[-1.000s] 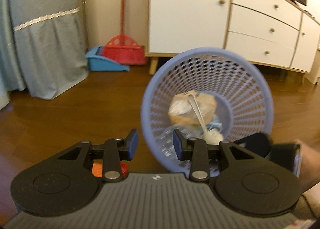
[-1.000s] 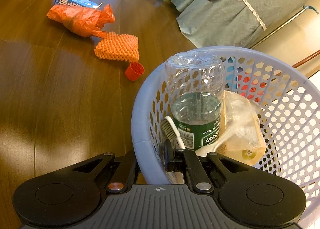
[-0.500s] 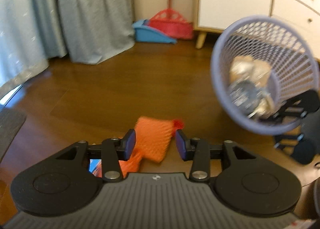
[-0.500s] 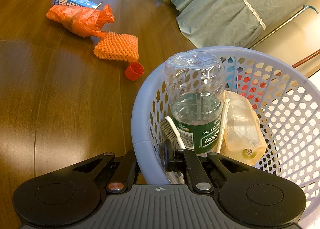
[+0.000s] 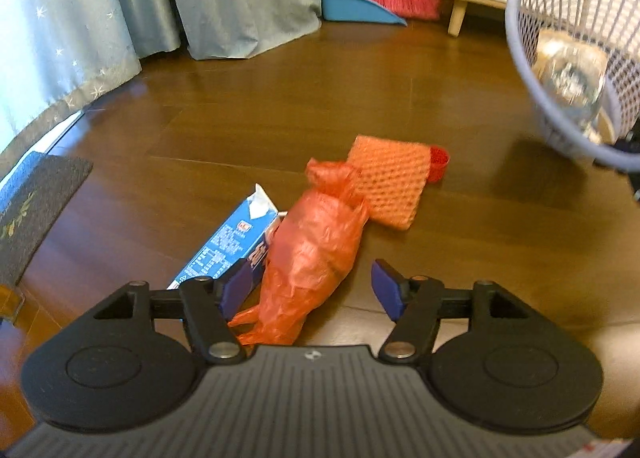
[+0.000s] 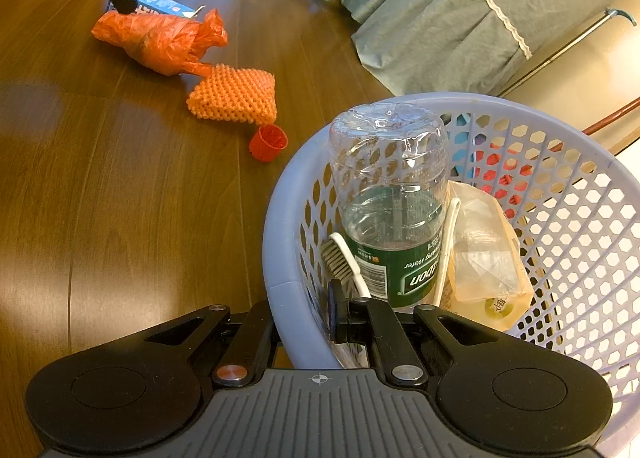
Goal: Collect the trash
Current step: 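Move the left tool to the orange plastic bag, then close the left tool on the orange plastic bag, then lift the orange bag with the left tool and drop it into the basket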
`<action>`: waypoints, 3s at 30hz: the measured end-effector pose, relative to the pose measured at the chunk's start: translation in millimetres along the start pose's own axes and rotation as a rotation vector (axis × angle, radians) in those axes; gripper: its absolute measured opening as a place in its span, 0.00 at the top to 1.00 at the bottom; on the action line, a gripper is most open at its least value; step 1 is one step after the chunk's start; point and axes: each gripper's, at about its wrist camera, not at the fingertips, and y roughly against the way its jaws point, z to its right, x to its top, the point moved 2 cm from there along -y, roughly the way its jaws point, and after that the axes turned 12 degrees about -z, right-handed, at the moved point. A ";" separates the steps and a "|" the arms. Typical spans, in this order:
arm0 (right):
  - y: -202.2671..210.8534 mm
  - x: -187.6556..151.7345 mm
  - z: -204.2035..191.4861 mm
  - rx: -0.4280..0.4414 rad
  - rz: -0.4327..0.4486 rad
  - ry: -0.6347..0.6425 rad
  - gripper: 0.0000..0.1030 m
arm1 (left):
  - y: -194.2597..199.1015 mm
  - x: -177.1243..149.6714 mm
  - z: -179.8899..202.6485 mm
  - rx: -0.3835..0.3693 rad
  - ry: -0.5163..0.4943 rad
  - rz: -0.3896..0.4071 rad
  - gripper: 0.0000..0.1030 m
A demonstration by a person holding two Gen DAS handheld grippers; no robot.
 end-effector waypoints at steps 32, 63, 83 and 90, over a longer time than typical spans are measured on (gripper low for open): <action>0.8 -5.7 -3.3 -0.001 -0.001 0.012 0.97 | -74.5 1.6 15.4 0.048 -0.158 -0.127 0.68; 2.3 -3.7 -2.1 0.002 0.000 0.005 0.97 | -20.5 10.8 39.9 -0.063 -0.105 -0.065 0.79; 2.3 -3.0 -2.2 0.003 0.000 0.001 0.97 | 6.0 27.2 56.4 -0.102 -0.126 -0.009 0.79; 2.4 -3.0 -2.2 0.003 -0.001 0.001 0.97 | 47.5 59.3 76.5 -0.165 -0.158 0.090 0.79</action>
